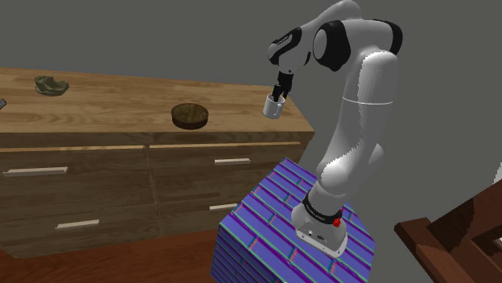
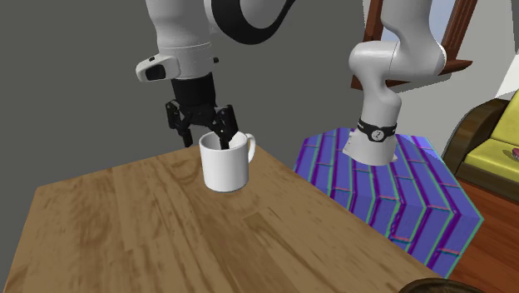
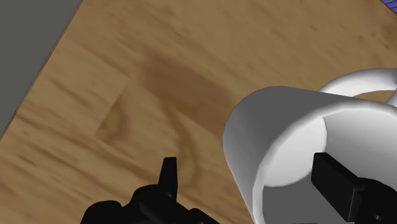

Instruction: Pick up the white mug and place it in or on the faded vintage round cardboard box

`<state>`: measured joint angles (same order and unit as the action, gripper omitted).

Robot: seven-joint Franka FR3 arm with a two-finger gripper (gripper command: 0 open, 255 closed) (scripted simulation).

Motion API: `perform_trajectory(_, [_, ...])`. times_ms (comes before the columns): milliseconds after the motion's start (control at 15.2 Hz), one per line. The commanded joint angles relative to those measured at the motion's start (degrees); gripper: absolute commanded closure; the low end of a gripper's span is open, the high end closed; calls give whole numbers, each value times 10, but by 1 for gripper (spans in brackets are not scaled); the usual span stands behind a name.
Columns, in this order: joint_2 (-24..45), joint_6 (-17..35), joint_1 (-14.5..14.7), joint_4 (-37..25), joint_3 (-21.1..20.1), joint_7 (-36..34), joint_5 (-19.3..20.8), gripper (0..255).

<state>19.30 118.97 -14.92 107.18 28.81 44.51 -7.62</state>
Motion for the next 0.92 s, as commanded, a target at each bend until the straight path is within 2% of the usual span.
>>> perform_trajectory(0, [0,0,0,0,0,0,0,0])
perform_trajectory(66, [0,0,0,0,0,0,0,0])
perform_trajectory(132, [0,0,0,0,0,0,0,255])
perform_trajectory(726, [0,0,0,0,0,0,0,255])
perform_trajectory(858, [-7,-13,1,-6,2,-2,4,255])
